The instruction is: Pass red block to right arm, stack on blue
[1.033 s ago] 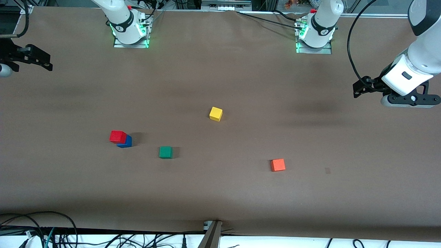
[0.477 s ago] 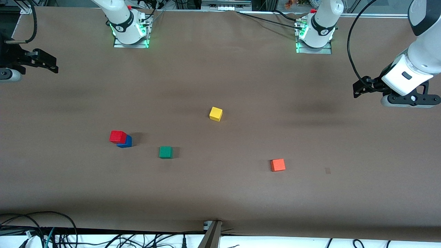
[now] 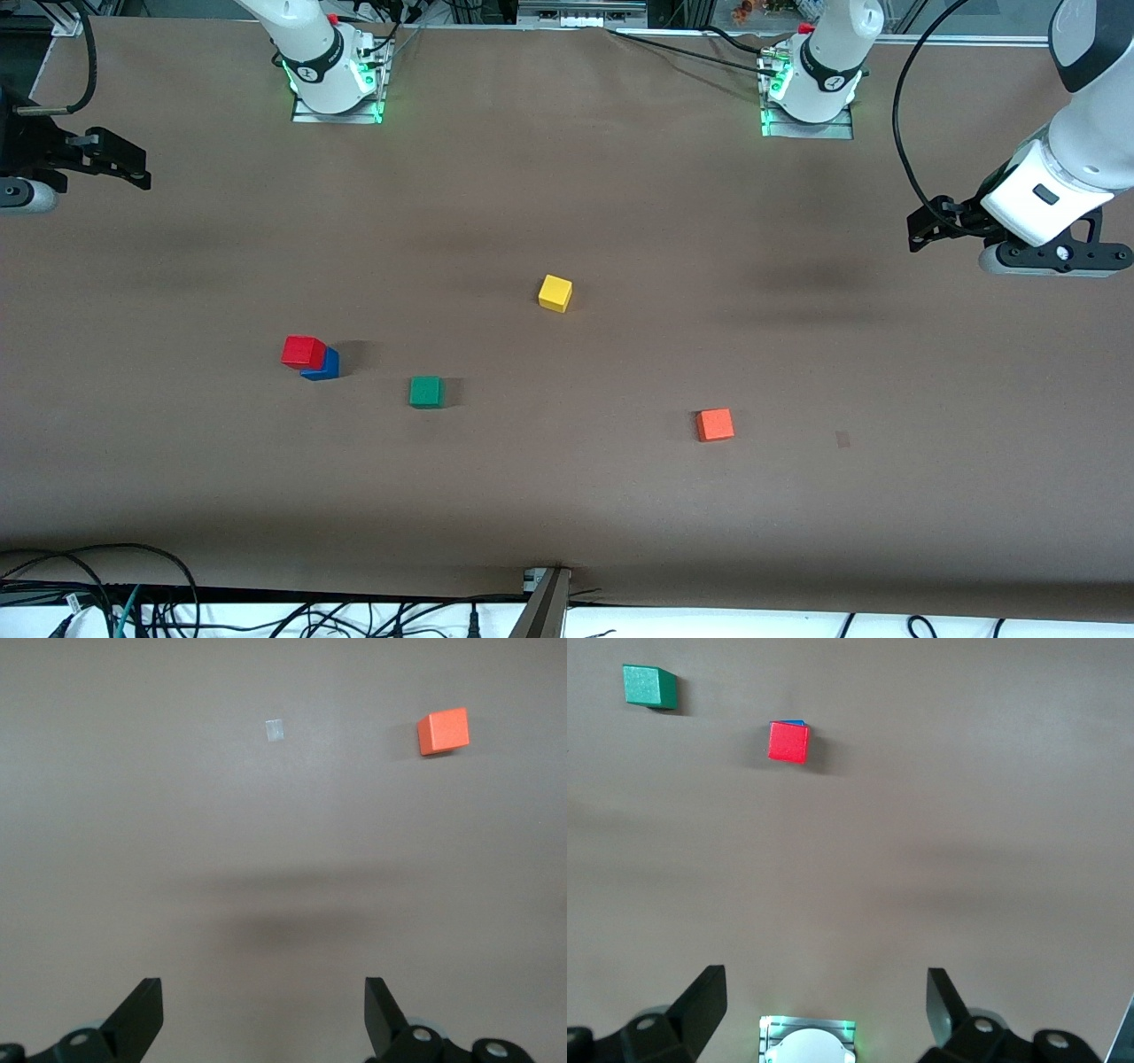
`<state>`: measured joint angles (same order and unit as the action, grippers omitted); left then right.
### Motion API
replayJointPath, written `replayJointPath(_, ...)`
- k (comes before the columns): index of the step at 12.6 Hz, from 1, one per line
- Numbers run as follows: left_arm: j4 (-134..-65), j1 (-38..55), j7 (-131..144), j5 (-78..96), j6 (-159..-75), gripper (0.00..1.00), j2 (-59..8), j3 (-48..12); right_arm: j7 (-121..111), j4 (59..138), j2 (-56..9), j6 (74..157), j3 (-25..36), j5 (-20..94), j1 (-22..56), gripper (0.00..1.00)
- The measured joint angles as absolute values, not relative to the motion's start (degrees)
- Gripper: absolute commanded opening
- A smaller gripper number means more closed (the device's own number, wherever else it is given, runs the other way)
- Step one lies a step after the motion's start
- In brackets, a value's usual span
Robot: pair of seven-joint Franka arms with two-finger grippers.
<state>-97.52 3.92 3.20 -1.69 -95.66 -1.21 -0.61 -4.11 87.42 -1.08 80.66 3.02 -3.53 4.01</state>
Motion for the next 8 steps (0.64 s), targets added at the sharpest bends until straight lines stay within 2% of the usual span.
replayJointPath(8, -97.5, 3.9, 3.2, -1.7, -95.7, 1.0, -1.2, -0.7, -3.6, 87.4, -1.1, 80.7, 3.0, -3.5, 4.0, 1.0)
